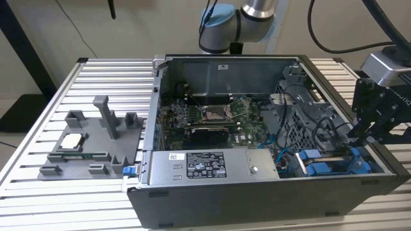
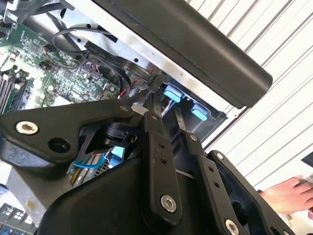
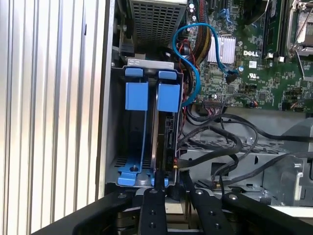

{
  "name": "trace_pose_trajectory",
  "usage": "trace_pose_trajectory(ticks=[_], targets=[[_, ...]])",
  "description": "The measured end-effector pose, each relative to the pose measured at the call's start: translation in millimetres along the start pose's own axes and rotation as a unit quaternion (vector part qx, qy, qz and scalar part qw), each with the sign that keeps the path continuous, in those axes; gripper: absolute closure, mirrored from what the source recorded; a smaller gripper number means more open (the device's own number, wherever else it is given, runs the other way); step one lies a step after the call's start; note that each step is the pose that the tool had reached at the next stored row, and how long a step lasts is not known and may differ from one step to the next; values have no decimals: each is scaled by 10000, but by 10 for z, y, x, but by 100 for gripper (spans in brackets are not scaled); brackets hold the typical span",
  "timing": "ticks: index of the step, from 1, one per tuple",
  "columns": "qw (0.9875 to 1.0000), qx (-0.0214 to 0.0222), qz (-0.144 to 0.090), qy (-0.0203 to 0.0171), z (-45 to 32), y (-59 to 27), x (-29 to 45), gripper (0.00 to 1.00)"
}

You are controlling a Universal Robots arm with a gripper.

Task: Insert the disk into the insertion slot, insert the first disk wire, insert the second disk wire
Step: 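Insert the second disk wire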

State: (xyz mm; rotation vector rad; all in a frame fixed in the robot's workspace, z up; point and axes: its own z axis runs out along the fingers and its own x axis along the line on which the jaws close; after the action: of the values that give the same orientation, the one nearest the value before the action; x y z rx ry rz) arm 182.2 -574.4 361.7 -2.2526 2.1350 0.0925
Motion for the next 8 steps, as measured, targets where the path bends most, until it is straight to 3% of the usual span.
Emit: trace_pose_trajectory(ticks=[8], targets=[[10000,0,-1,1,2,-4,-16,73]])
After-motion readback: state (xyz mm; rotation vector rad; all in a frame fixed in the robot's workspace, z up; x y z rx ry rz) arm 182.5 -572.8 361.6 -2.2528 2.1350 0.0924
